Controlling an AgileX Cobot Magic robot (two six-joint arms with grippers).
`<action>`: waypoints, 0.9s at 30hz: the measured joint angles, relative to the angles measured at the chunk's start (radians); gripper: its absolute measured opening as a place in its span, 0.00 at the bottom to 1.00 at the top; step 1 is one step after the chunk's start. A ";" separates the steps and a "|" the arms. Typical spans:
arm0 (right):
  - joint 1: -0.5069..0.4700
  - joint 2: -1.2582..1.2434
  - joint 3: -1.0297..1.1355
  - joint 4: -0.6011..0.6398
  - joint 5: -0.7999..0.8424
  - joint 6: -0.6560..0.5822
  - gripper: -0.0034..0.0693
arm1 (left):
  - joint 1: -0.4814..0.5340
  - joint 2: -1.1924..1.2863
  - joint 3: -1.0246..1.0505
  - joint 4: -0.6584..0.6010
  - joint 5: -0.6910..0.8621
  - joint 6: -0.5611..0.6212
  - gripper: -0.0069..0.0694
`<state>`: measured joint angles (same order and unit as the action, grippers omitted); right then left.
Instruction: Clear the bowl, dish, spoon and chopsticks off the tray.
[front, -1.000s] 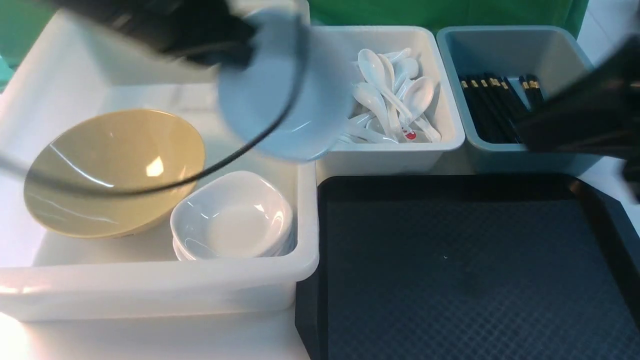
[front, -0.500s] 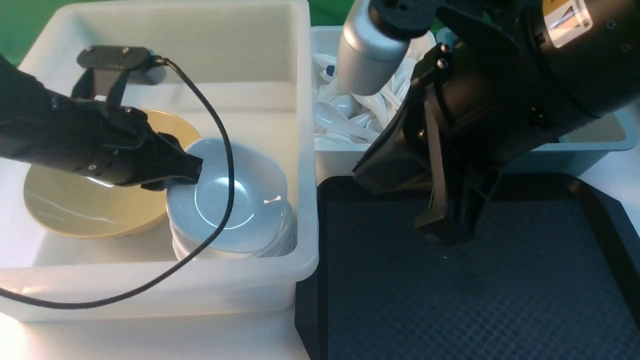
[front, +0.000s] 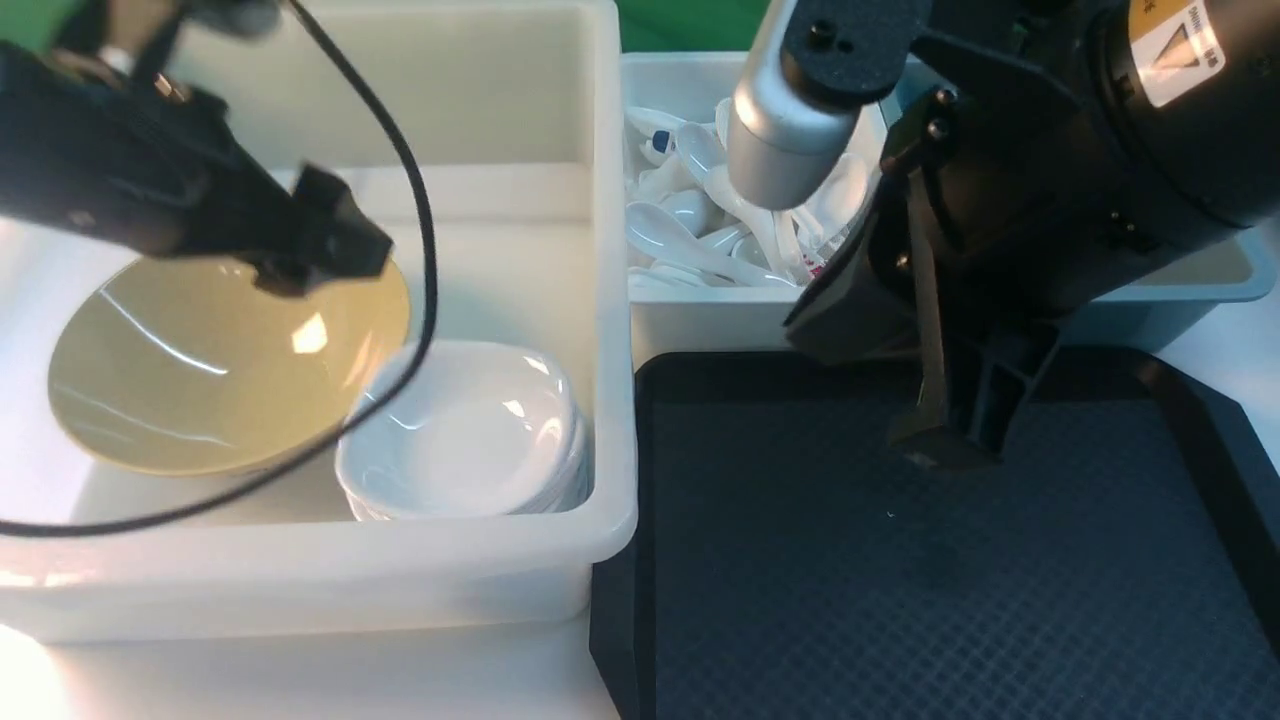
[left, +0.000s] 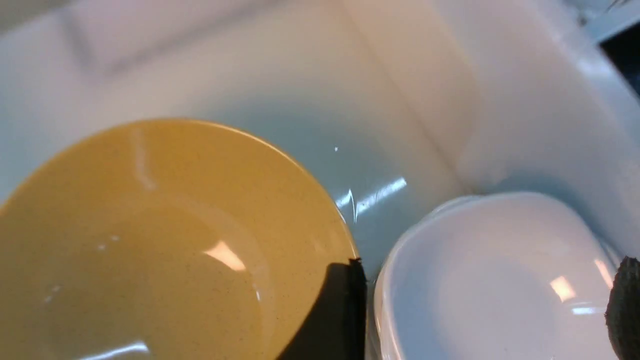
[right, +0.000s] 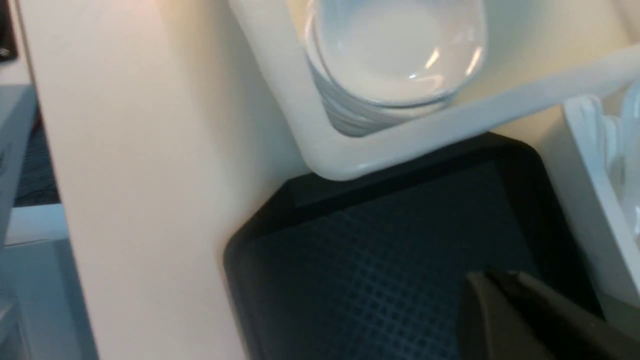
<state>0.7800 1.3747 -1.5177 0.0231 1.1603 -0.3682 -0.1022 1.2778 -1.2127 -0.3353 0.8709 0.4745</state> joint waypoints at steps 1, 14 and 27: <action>0.000 0.000 0.000 -0.038 0.006 0.016 0.11 | -0.005 -0.030 -0.013 0.028 0.022 -0.040 0.88; 0.000 -0.326 0.292 -0.172 -0.241 0.217 0.11 | -0.048 -0.610 0.464 0.374 0.016 -0.426 0.10; 0.005 -0.685 0.787 -0.098 -0.825 0.266 0.11 | -0.048 -1.082 0.818 0.378 -0.324 -0.460 0.08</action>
<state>0.7850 0.6892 -0.7309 -0.0751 0.3350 -0.1021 -0.1498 0.1960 -0.3943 0.0423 0.5473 0.0143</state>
